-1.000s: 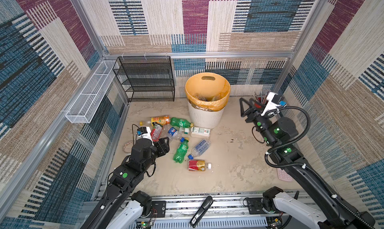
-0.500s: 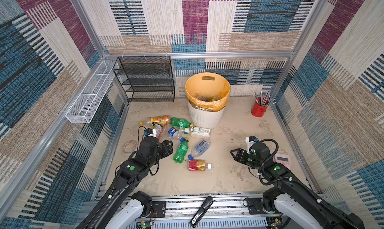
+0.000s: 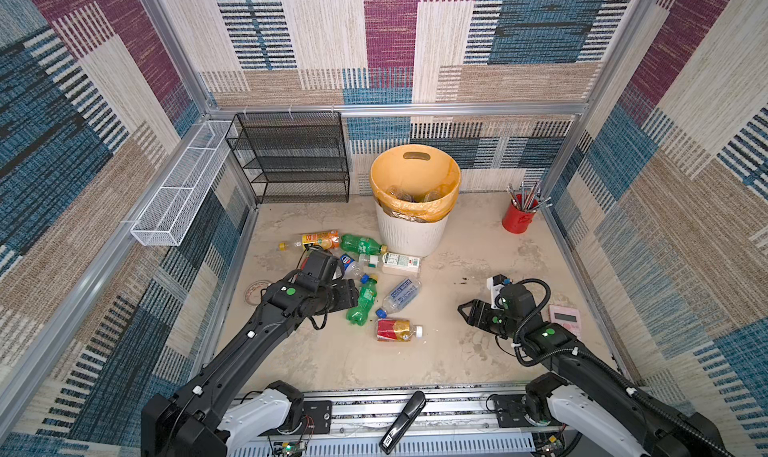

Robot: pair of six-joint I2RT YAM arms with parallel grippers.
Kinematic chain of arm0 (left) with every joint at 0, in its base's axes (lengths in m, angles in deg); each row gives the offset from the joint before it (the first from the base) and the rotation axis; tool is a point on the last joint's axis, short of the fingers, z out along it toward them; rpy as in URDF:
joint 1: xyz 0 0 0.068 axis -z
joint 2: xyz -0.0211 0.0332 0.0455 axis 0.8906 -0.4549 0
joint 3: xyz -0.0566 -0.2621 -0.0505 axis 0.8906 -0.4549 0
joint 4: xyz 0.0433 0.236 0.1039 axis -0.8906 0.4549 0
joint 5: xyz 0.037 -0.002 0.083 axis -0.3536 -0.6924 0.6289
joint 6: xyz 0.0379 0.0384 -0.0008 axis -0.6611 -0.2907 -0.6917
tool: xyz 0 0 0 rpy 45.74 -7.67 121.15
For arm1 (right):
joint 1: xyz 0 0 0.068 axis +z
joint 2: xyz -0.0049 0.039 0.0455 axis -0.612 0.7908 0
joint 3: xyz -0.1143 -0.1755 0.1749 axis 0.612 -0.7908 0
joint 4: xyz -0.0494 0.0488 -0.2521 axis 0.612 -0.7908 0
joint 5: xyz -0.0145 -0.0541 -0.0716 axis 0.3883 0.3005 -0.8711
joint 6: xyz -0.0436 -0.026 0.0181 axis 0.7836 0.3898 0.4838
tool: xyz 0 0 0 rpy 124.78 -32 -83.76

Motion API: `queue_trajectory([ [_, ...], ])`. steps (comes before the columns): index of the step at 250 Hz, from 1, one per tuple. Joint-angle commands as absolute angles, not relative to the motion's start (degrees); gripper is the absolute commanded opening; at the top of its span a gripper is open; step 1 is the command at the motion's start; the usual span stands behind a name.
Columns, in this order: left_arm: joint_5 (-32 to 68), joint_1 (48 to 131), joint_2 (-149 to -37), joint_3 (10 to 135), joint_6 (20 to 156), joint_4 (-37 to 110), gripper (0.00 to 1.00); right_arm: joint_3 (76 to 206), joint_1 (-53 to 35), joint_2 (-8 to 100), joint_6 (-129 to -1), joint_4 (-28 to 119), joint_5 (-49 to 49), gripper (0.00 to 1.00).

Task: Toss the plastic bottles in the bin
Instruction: 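Return the right gripper while the left gripper reaches toward the green soda bottle, then lower the left gripper onto the yellow-capped green soda bottle and close it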

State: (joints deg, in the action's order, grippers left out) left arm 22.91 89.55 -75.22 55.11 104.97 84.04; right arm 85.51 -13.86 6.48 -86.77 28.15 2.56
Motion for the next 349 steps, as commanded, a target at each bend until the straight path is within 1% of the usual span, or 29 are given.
queue_trajectory([
  [1, 20.8, 89.6, -77.6, 57.8, 99.5, 87.6, 0.73, 85.3, -13.8, 6.0, -86.9, 28.7, 3.0, 0.68],
  [39, 19.6, 89.7, -81.4, 59.7, 98.7, 88.5, 0.76, 85.0, -13.8, 5.6, -87.0, 28.7, 3.0, 0.68],
  [125, 23.8, 91.8, -89.7, 61.7, 96.9, 86.6, 0.81, 85.1, -13.8, 5.8, -87.2, 28.7, 3.7, 0.68],
  [202, 27.6, 93.6, -97.5, 65.0, 94.0, 85.6, 0.80, 85.4, -13.9, 4.8, -87.6, 27.7, 3.2, 0.68],
  [271, 28.3, 93.9, -103.2, 66.5, 91.4, 83.1, 0.79, 86.0, -13.8, 4.5, -87.5, 26.7, 3.2, 0.68],
  [349, 28.8, 94.2, -106.0, 66.2, 90.7, 81.4, 0.76, 86.2, -13.8, 4.2, -87.7, 26.5, 3.2, 0.68],
])
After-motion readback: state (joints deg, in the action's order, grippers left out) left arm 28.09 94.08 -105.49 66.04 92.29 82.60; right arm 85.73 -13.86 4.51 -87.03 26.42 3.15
